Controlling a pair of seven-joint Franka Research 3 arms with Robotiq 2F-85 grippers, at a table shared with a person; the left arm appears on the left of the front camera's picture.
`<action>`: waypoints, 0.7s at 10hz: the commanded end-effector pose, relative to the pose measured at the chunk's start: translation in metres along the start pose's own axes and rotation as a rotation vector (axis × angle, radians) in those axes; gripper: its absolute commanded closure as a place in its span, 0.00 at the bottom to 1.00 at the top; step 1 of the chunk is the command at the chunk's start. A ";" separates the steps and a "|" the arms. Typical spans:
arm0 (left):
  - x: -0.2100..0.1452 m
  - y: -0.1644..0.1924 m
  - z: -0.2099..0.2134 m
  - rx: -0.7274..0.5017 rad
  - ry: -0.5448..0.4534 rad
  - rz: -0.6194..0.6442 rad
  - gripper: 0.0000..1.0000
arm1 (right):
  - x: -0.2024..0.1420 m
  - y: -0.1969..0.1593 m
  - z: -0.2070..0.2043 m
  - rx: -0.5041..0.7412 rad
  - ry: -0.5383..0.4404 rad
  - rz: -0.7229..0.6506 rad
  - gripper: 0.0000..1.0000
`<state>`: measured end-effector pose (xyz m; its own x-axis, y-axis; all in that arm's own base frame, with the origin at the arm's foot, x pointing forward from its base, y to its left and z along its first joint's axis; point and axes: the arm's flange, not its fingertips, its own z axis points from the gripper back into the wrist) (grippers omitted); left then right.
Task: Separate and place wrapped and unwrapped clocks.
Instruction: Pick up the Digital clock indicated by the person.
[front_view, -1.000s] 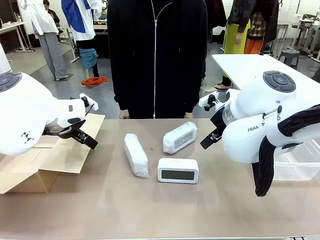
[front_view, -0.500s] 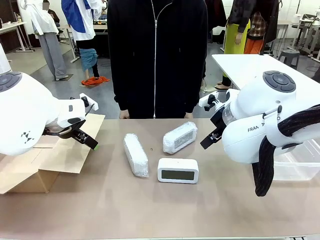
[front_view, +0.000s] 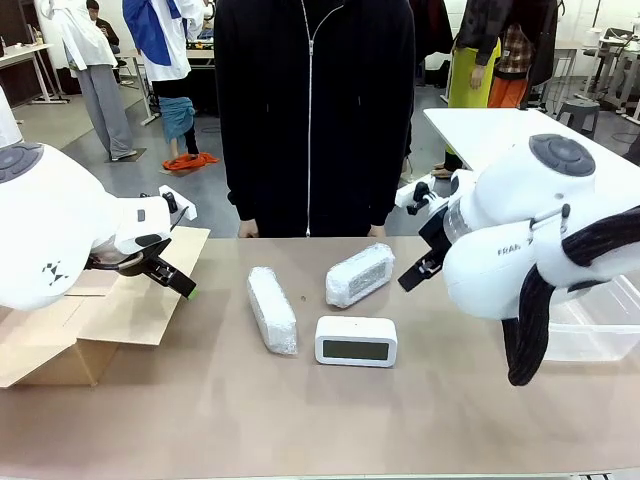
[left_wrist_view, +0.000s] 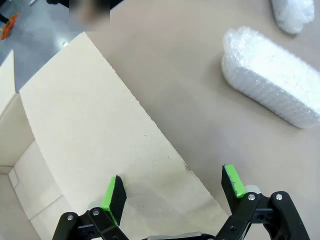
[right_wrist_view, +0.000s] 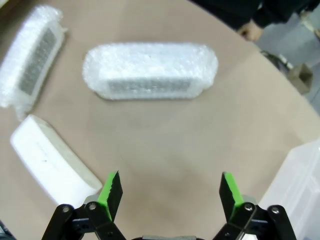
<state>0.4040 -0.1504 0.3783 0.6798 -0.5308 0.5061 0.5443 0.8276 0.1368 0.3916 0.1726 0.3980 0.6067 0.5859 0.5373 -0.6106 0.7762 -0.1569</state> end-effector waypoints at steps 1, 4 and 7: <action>0.010 0.009 0.043 -0.052 -0.020 0.004 0.00 | 0.003 -0.024 0.062 0.098 -0.016 0.066 0.00; 0.005 0.007 0.110 -0.120 0.012 -0.043 0.00 | -0.009 -0.034 0.121 0.196 -0.065 0.178 0.00; -0.016 0.003 0.160 -0.291 -0.007 -0.147 0.00 | -0.038 -0.024 0.157 0.289 -0.197 0.249 0.00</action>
<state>0.3281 -0.1242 0.5089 0.6057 -0.6133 0.5070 0.7139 0.7002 -0.0057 0.3259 0.1024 0.5343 0.3756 0.6864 0.6227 -0.8254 0.5533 -0.1120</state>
